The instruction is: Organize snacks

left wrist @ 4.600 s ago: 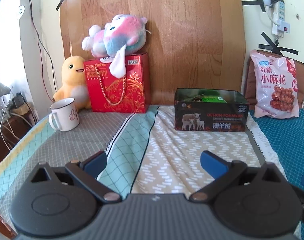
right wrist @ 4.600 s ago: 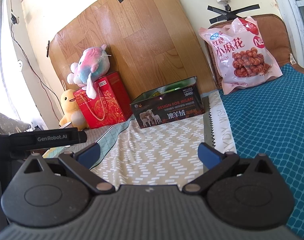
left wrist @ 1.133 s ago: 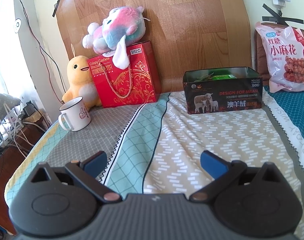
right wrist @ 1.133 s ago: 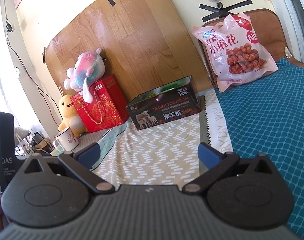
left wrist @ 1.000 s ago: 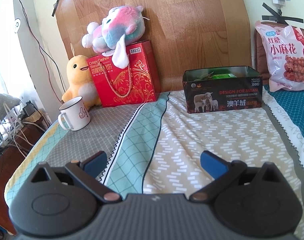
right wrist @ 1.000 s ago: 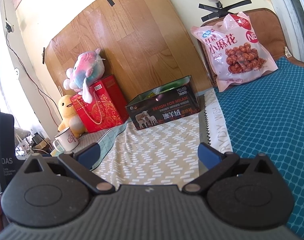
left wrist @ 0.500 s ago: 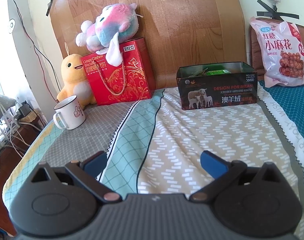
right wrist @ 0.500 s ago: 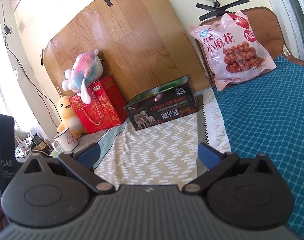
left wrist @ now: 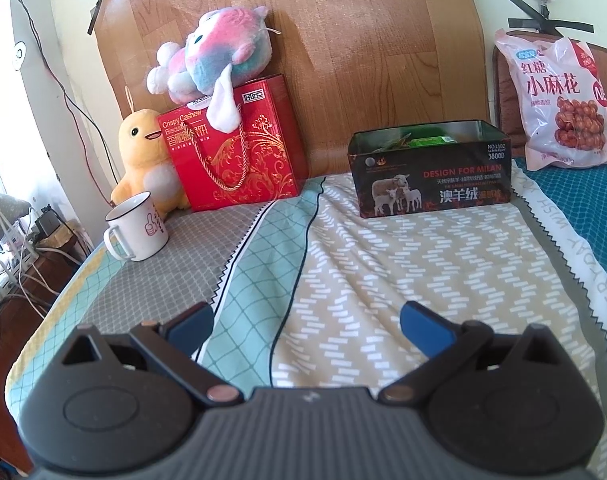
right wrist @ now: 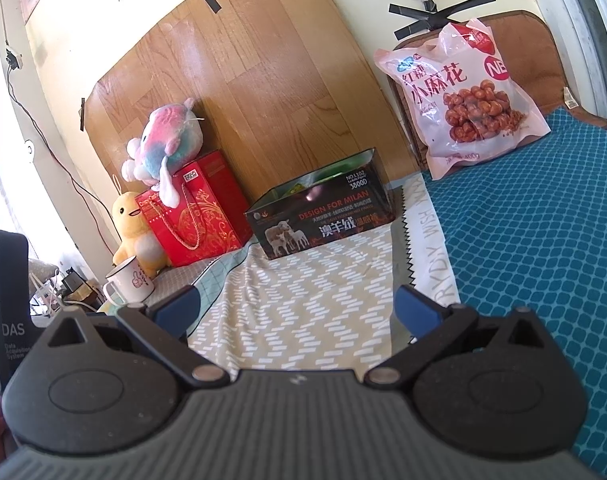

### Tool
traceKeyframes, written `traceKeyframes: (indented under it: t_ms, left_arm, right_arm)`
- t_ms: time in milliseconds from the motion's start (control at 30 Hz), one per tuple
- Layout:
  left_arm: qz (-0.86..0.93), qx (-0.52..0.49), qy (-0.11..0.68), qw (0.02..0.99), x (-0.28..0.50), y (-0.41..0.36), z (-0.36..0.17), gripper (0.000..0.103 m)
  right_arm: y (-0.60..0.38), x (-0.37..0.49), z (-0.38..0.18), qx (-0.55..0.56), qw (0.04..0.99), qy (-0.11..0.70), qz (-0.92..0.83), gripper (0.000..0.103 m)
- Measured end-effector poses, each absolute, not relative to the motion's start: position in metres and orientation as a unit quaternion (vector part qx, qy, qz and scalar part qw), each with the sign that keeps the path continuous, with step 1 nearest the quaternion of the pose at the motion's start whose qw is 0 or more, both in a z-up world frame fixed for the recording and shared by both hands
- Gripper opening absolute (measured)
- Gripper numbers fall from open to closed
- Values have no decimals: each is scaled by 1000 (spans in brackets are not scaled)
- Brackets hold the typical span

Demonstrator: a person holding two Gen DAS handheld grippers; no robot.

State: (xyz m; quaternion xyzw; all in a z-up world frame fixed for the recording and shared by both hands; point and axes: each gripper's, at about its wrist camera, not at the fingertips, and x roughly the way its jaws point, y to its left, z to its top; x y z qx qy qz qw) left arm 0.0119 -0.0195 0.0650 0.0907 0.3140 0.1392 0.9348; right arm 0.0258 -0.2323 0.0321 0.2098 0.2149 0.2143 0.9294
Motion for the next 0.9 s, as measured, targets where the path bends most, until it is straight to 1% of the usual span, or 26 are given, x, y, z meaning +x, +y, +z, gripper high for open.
traceKeyframes:
  t_ms: [700, 900]
  left_arm:
    - [128, 94, 312, 937, 13, -21, 65, 103]
    - [95, 73, 302, 946, 11, -18, 67, 103]
  right_arm:
    - [-232, 26, 32, 210, 929, 215, 214, 103]
    - [-232, 27, 31, 202, 933, 212, 210, 103]
